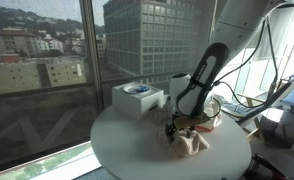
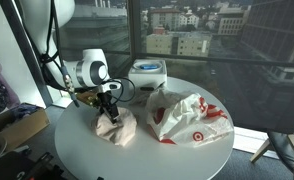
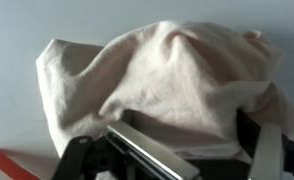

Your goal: Put the pink cloth over the play dough and pick them up

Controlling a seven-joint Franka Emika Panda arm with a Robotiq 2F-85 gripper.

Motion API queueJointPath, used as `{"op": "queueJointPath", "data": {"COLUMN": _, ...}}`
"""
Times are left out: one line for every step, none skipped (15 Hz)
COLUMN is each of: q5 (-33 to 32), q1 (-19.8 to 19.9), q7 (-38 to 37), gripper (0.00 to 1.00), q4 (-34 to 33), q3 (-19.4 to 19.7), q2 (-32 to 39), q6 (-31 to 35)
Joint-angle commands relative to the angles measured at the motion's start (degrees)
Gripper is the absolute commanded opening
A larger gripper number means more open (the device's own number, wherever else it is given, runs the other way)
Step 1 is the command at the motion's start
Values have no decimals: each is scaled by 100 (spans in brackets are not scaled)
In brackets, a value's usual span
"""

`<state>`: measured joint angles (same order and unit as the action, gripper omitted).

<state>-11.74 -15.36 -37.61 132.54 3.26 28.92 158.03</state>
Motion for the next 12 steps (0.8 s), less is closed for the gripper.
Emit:
{"op": "queueJointPath", "data": {"q5": 208, "q1": -111, "q7": 217, "gripper": 100, "q4": -283, "q3": 89, "q2": 290, "q6": -72}}
{"op": "queueJointPath", "data": {"q5": 256, "q1": -98, "q7": 261, "gripper": 75, "q4": -325, "q3": 58, "q2": 319, "q6": -117}}
{"op": "queueJointPath", "data": {"q5": 286, "q1": -115, "q7": 265, "gripper": 72, "q4": -351, "q3": 59, "q2": 317, "q6": -162}}
{"op": "queueJointPath", "data": {"q5": 333, "q1": -125, "q7": 283, "gripper": 66, "q4": -366, "q3": 57, "q2": 313, "q6": -176}}
{"op": "queueJointPath", "data": {"q5": 357, "q1": -162, "q7": 271, "gripper": 58, "q4": -378, "q3": 92, "q2": 283, "q6": -255}}
{"op": "queueJointPath", "data": {"q5": 407, "q1": -149, "q7": 287, "gripper": 49, "q4": -383, "q3": 75, "q2": 246, "q6": -349}}
{"op": "queueJointPath", "data": {"q5": 433, "q1": -143, "q7": 278, "gripper": 43, "q4": -391, "q3": 74, "q2": 206, "q6": -456}}
{"op": "queueJointPath", "data": {"q5": 420, "q1": -168, "q7": 236, "gripper": 35, "q4": -409, "q3": 109, "q2": 177, "q6": -570}}
{"op": "queueJointPath", "data": {"q5": 445, "q1": -147, "q7": 244, "gripper": 34, "q4": -419, "q3": 87, "q2": 125, "q6": -727}}
{"op": "queueJointPath", "data": {"q5": 424, "q1": -163, "q7": 217, "gripper": 34, "q4": -446, "q3": 100, "q2": 93, "q6": -856}}
{"op": "queueJointPath", "data": {"q5": 421, "q1": -163, "q7": 197, "gripper": 34, "q4": -483, "q3": 94, "q2": 53, "q6": -1012}}
{"op": "queueJointPath", "data": {"q5": 415, "q1": -173, "q7": 174, "gripper": 34, "q4": -547, "q3": 84, "q2": -3, "q6": -1236}}
